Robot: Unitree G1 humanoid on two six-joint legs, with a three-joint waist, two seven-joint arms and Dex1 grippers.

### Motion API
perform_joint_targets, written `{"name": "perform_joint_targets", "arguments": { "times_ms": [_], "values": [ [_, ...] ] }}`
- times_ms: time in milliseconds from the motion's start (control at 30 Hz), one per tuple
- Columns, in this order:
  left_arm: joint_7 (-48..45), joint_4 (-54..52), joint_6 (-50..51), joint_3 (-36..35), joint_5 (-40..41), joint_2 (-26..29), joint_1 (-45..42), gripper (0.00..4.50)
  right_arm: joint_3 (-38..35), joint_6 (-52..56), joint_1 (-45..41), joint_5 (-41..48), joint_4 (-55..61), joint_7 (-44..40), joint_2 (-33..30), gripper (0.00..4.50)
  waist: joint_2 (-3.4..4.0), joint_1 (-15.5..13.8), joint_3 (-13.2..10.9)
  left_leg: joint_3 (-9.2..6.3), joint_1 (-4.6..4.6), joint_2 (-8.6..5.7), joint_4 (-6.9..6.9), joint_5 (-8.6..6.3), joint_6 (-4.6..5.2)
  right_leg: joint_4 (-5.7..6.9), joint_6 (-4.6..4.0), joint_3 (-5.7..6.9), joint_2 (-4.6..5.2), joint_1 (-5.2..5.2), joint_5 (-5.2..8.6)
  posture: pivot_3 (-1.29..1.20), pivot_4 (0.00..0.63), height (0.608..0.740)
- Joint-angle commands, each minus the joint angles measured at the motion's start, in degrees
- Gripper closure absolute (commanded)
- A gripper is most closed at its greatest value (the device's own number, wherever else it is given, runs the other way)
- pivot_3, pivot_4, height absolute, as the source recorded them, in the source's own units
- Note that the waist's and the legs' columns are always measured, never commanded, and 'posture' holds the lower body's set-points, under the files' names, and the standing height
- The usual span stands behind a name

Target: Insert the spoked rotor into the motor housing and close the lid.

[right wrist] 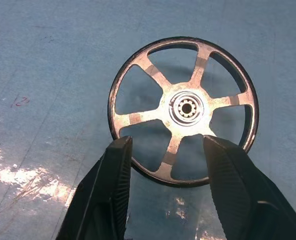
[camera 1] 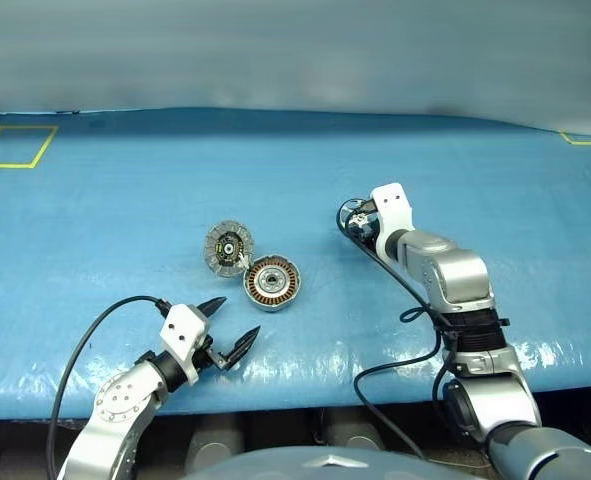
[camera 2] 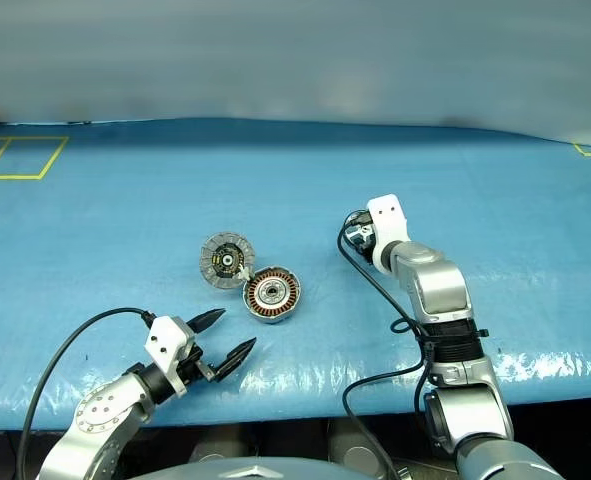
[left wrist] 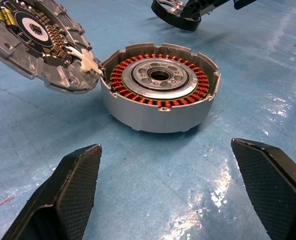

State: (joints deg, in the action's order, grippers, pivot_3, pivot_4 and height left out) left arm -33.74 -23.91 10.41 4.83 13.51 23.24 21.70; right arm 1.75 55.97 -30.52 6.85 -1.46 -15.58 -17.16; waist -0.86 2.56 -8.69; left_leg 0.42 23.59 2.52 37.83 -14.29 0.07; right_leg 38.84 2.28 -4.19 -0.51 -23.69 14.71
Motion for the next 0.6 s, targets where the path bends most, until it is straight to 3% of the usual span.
{"name": "perform_joint_targets", "arguments": {
  "times_ms": [33,600],
  "values": [
    [-0.16,-0.15,-0.88,-0.29,-0.08,0.41,-0.14,0.0,-0.34,-1.15,-0.8,-0.19,1.93,0.1,-0.33,2.36,0.0,-0.02,0.0,0.0,0.01,0.0,0.0,0.0,0.0,0.0,0.0,0.0,0.0,-0.01,0.0,0.0,0.15,0.74],
    [0.1,0.19,-1.01,-0.37,0.17,0.42,-0.54,0.0,6.39,-4.29,-0.88,-4.35,4.99,-2.67,-4.99,2.36,0.01,-0.06,-0.01,0.0,0.01,0.0,0.01,0.0,0.0,0.0,0.0,0.0,0.01,-0.01,0.0,0.0,0.15,0.74]
  ]
}}
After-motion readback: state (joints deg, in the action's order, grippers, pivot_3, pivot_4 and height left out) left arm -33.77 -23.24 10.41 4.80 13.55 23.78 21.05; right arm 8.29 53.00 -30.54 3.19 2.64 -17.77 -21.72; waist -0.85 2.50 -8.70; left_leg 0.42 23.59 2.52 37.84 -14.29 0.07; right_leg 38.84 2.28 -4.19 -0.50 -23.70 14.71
